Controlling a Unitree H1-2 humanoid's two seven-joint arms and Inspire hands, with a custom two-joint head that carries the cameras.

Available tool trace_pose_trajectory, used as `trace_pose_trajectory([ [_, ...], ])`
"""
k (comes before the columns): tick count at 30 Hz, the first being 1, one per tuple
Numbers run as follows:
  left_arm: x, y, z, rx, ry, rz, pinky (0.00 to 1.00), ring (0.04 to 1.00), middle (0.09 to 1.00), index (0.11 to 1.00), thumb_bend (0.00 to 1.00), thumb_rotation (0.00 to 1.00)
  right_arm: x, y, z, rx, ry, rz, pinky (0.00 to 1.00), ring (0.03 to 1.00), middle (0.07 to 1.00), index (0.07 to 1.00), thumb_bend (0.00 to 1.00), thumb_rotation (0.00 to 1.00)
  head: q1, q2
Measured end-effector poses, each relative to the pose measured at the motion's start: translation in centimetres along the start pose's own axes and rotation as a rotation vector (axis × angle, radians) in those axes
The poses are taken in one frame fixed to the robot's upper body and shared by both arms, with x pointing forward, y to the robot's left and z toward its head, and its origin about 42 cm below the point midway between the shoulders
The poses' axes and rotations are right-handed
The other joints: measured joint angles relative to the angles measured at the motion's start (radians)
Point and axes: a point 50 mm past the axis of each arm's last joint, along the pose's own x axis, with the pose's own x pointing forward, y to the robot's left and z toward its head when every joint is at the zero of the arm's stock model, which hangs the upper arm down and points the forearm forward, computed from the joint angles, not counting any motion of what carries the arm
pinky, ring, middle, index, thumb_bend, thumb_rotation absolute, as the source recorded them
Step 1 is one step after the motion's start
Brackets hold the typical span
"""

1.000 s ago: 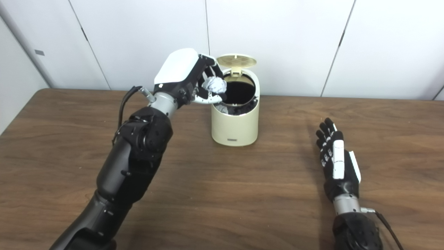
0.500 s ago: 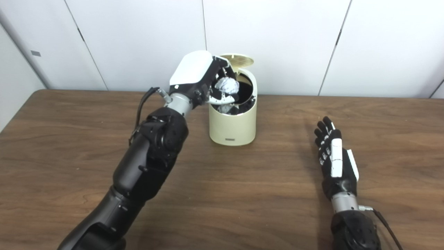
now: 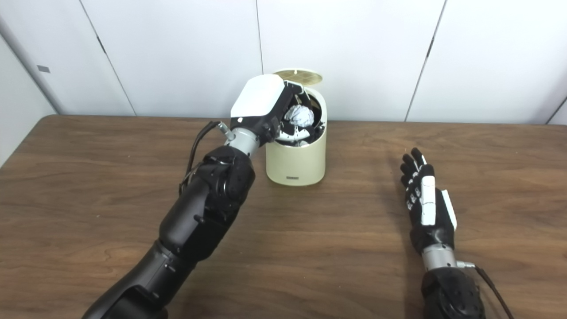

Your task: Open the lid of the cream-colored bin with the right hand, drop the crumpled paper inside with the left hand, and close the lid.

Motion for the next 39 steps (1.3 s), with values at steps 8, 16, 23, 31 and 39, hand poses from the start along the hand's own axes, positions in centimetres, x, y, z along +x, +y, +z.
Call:
trace_pose_trajectory([
  [8, 0.0, -0.7, -0.3, 0.037, -0.025, 0.032, 0.29, 0.408, 0.539, 0.512, 0.47, 0.0, 0.0, -0.1, 0.0, -0.003, 0.0, -0.004, 0.98, 0.957, 0.942, 0.974, 0.58, 1.0, 0.009, 0.003],
  [16, 0.1, -1.2, -0.8, 0.082, -0.046, 0.074, 0.3, 0.401, 0.532, 0.498, 0.47, 0.0, 0.0, -0.1, 0.0, -0.003, 0.0, -0.003, 0.97, 0.957, 0.926, 0.965, 0.59, 1.0, 0.011, 0.006],
  [23, 0.1, -1.3, -1.0, 0.09, -0.042, 0.086, 0.3, 0.408, 0.54, 0.493, 0.47, 0.0, 0.0, -0.1, 0.0, -0.003, 0.0, -0.003, 0.98, 0.961, 0.907, 0.959, 0.6, 1.0, 0.014, 0.009],
  [31, 0.1, -1.3, -1.0, 0.101, -0.035, 0.088, 0.32, 0.469, 0.582, 0.483, 0.47, 0.0, 0.0, -0.1, 0.0, -0.004, 0.001, 0.0, 0.98, 0.959, 0.899, 0.955, 0.6, 1.0, 0.02, 0.014],
  [39, -0.1, -1.2, -0.8, 0.191, -0.02, 0.087, 0.45, 0.566, 0.558, 0.587, 0.7, 0.0, 0.0, -0.2, 0.0, -0.001, 0.001, 0.008, 0.98, 0.961, 0.9, 0.958, 0.6, 1.0, 0.028, 0.018],
])
